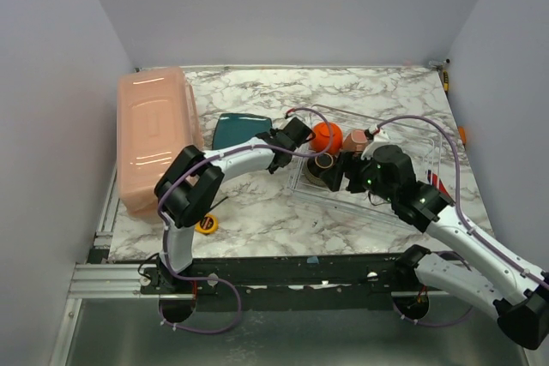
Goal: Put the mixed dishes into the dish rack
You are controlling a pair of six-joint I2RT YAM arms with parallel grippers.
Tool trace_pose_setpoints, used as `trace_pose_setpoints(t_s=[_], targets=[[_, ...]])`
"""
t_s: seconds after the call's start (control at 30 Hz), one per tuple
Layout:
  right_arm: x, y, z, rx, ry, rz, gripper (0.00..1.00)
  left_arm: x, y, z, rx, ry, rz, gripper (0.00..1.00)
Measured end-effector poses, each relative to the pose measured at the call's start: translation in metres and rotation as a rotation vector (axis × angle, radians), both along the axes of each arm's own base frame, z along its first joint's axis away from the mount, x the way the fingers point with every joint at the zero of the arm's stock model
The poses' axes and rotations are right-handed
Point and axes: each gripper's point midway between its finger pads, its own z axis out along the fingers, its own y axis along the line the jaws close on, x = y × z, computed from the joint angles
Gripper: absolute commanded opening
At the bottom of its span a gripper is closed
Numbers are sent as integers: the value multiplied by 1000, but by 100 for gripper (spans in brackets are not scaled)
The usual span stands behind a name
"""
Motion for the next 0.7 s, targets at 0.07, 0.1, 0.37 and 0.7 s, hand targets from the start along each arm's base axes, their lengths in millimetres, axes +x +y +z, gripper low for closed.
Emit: trace_pose_setpoints(t_s=[0.07,0.1,0.37,0.7], targets=[[0,2,-3,0,14,8,90,-1,1,4,-9,-5,-1,0],[0,4,-5,2,22,9,90,-3,1,5,-14,-4,-2,0],[3,12,-15,17,77,5,90,-19,10,17,-51,4,-11,0],[11,25,-14,57,110,2,90,-18,16,33,-138,1,42,59]])
